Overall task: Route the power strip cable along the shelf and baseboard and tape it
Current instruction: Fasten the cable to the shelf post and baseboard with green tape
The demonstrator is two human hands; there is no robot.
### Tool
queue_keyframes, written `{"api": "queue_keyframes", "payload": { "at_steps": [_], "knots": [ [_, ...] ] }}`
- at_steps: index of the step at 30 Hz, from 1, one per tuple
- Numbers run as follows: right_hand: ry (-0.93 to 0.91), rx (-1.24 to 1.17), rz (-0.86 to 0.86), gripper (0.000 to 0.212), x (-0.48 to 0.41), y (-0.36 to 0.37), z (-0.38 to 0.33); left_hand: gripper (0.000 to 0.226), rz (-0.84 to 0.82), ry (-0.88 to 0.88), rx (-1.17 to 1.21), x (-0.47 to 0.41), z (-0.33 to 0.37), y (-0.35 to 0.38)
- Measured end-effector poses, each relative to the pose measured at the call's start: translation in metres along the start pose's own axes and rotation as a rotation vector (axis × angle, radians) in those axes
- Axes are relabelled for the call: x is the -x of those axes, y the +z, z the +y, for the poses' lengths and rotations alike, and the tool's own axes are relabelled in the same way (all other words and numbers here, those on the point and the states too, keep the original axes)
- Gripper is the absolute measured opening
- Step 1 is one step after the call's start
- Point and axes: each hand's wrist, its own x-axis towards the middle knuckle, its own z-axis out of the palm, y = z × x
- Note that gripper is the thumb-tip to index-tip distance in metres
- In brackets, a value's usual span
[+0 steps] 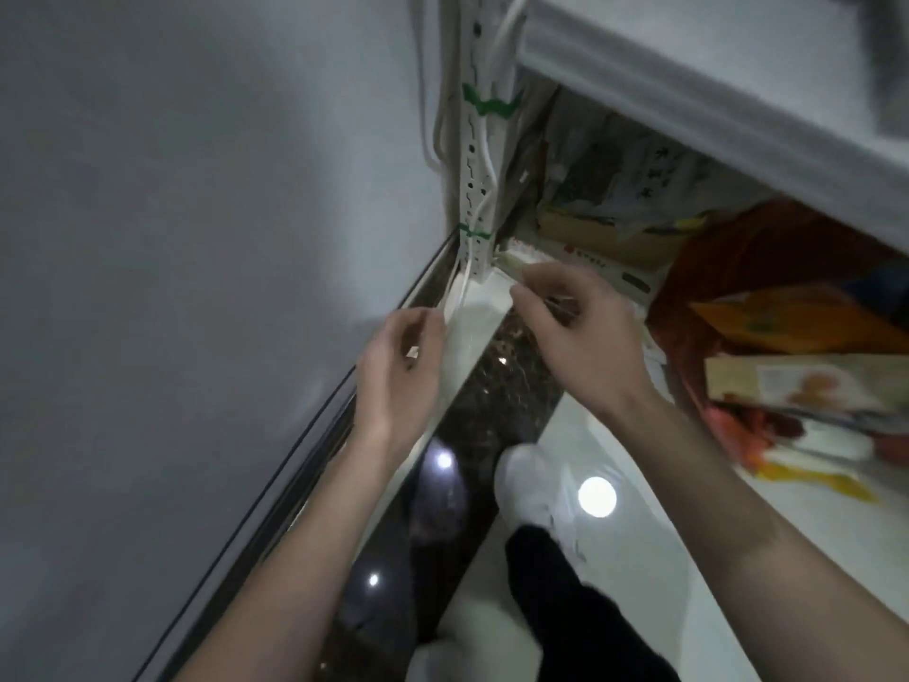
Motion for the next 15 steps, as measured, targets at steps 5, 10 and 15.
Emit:
{"api": "queue_keyframes", "payload": {
  "at_steps": [5, 10, 15],
  "knots": [
    [0.089, -0.190, 0.078, 0.019, 0.120, -0.089, -0.124, 0.016, 0.002, -0.020, 0.031, 0.134, 0.117, -0.071],
    [0.152, -0.273, 0.157, 0.016, 0.242, -0.189, -0.213, 0.023, -0.073, 0.078, -0.041, 0.275, 0.234, -0.133],
    [0.146, -0.301, 0.208, 0.016, 0.344, -0.287, -0.272, 0.028, -0.133, 0.138, -0.048, 0.397, 0.321, -0.164]
  ]
}}
